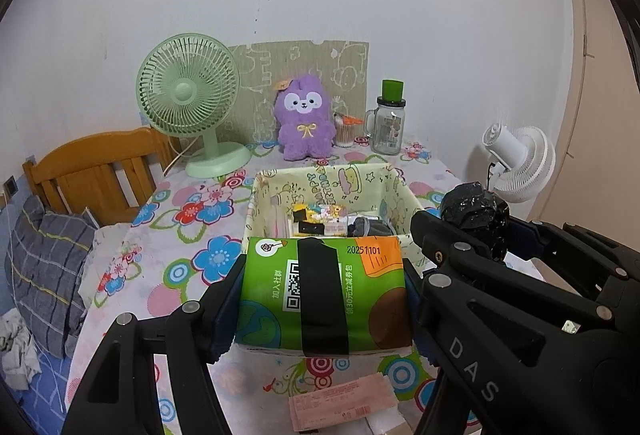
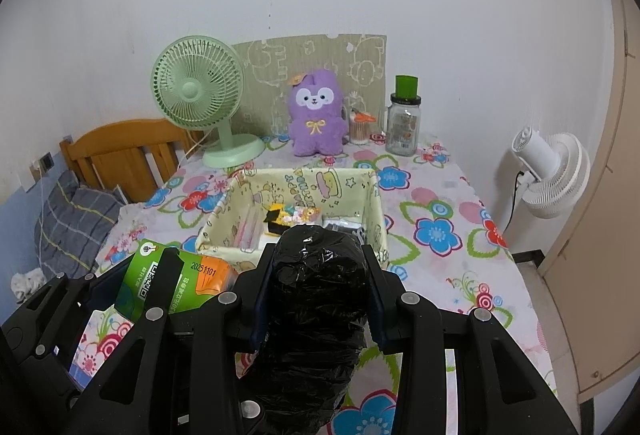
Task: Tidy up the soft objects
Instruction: 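Lift the tissue pack and black bundle with both tools and carry them over the box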
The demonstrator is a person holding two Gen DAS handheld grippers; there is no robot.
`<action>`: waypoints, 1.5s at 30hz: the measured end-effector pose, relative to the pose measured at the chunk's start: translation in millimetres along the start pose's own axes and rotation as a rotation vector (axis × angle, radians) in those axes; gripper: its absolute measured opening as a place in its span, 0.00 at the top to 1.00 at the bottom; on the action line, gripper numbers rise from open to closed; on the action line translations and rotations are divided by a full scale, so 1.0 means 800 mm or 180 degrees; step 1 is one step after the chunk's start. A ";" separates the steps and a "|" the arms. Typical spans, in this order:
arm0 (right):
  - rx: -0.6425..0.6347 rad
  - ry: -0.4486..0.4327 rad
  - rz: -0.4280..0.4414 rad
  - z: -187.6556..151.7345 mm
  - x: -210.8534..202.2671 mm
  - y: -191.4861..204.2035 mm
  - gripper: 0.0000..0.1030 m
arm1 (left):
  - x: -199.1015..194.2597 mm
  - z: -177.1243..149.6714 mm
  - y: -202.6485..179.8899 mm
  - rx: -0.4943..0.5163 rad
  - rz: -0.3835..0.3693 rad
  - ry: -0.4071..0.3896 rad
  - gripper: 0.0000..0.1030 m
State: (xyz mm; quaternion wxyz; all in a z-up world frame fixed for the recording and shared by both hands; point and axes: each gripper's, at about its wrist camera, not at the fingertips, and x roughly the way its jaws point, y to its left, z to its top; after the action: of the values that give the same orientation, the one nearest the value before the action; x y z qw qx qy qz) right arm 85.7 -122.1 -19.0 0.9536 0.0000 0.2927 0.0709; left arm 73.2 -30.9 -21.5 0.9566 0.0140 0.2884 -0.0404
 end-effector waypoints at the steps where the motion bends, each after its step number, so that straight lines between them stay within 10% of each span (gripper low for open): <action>1: 0.0001 -0.0007 0.0000 0.001 -0.002 0.000 0.59 | -0.001 0.002 0.000 0.0003 0.0000 -0.0006 0.30; 45: -0.0012 0.0036 0.0172 0.069 0.062 -0.010 0.59 | 0.054 0.064 0.006 -0.0007 0.0047 0.0033 0.30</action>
State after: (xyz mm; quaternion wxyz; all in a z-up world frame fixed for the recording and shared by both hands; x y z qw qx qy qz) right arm 158.2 -121.0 -1.5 0.9496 0.0057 0.2979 0.0972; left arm 138.0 -31.7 -2.5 0.9553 0.0152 0.2933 -0.0329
